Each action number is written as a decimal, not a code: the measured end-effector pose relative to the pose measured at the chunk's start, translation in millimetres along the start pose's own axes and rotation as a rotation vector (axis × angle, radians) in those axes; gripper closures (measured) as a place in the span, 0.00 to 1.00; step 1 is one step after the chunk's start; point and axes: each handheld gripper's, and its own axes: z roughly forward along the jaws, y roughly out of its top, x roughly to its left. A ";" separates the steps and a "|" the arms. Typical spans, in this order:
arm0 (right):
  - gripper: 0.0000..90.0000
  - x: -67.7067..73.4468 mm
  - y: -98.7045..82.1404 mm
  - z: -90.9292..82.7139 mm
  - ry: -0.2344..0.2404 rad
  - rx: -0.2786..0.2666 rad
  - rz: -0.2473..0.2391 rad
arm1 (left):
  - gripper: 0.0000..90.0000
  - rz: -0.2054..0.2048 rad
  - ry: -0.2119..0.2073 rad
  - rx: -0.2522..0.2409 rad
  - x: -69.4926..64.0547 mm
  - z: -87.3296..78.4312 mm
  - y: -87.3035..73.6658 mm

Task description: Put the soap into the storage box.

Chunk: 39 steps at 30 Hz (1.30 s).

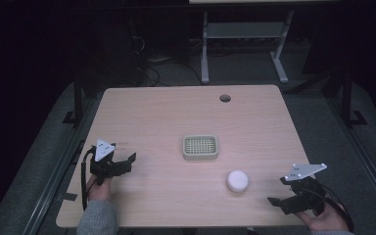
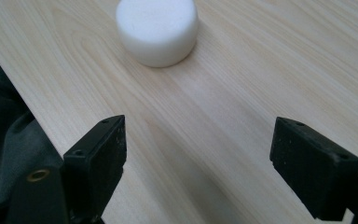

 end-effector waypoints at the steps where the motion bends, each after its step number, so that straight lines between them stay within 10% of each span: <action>1: 0.20 0.7 1.8 -0.2 0.002 0.002 -0.001 | 0.16 0.000 0.000 0.000 0.0 0.0 -0.1; 39: 0.18 14.6 63.6 19.1 0.059 0.123 -0.120 | 0.16 0.003 0.002 -0.001 0.1 -0.2 0.8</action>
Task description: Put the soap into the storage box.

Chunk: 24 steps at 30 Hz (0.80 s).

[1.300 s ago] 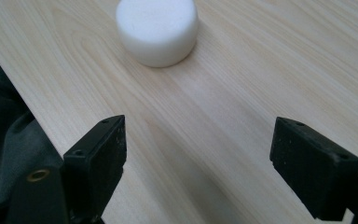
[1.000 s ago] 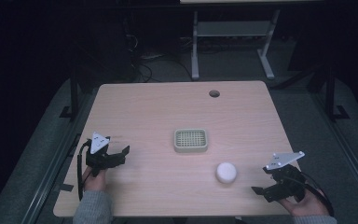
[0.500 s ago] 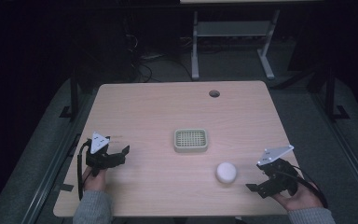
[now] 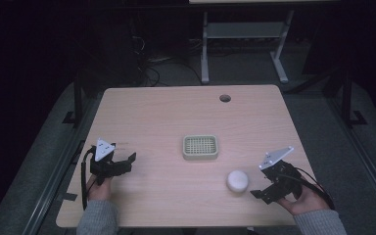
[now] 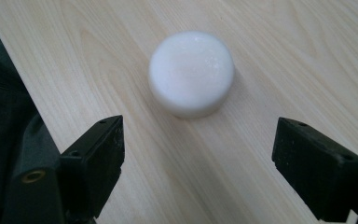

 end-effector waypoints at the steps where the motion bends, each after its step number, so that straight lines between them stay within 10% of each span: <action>1: 0.18 0.0 0.0 0.0 0.000 0.000 0.000 | 0.16 0.001 0.000 0.001 0.0 0.0 0.0; 24: 0.17 -1.3 37.0 24.0 0.034 0.097 -0.058 | 0.16 0.015 -0.001 -0.002 -3.2 -0.1 1.5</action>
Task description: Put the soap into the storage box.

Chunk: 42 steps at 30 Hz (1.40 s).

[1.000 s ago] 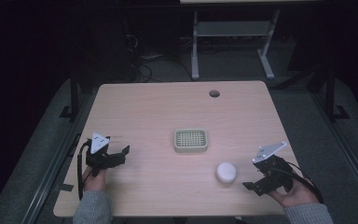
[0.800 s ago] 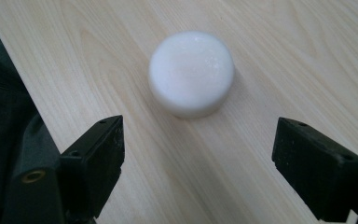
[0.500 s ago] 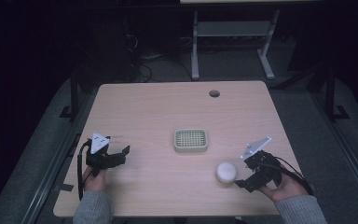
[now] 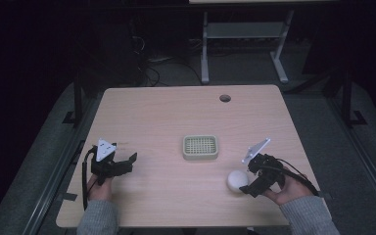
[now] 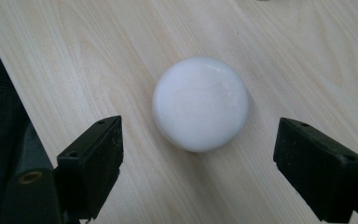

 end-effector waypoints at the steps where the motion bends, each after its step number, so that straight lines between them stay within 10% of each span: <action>1: 0.17 -0.4 1.8 2.0 0.001 0.006 0.000 | 0.16 -0.001 -0.001 -0.001 -0.1 -0.1 0.0; 42: 0.17 -5.6 34.8 52.4 0.020 0.234 -0.019 | 0.16 0.016 0.004 0.000 -4.2 1.1 2.1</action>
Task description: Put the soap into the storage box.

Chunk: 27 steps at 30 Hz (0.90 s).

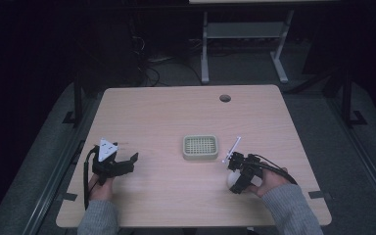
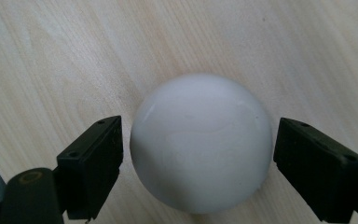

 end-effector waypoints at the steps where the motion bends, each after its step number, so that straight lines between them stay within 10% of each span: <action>1: 0.17 0.2 0.0 1.2 -0.002 0.004 0.001 | 0.16 0.000 -0.001 -0.002 0.1 0.2 -0.1; 27: 0.24 2.1 1.2 5.6 -0.009 0.023 -0.033 | 0.16 0.004 0.002 0.002 1.4 0.6 0.1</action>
